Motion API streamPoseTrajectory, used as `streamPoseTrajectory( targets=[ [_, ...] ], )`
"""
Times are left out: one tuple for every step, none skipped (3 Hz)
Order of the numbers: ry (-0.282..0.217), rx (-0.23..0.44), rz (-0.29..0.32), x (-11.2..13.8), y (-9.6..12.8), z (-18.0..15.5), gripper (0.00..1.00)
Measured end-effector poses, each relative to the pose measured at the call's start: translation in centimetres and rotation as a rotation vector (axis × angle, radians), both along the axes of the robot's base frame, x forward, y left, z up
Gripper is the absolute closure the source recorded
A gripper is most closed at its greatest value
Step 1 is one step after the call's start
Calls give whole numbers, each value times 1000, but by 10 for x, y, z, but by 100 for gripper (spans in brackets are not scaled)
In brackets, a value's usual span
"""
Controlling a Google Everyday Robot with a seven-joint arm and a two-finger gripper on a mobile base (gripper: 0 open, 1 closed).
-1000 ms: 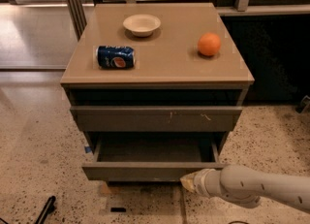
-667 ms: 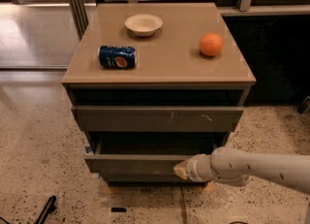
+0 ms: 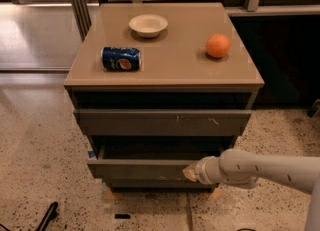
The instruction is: Close middle drawer
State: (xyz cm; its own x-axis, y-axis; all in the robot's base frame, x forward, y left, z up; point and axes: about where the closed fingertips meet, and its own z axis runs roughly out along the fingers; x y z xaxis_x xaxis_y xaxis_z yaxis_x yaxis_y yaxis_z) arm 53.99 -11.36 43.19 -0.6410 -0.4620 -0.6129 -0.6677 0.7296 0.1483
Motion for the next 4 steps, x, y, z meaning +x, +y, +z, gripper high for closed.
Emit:
streamPoseTrajectory(
  targets=[
    [6,-20,-18,10,-11,-3,100],
    [30,-53,-50,26,-33,-14,100],
    [28,-61,-58,29,-38,-14,100],
    [-34,-81,-104,52,-48,-5,100]
  ],
)
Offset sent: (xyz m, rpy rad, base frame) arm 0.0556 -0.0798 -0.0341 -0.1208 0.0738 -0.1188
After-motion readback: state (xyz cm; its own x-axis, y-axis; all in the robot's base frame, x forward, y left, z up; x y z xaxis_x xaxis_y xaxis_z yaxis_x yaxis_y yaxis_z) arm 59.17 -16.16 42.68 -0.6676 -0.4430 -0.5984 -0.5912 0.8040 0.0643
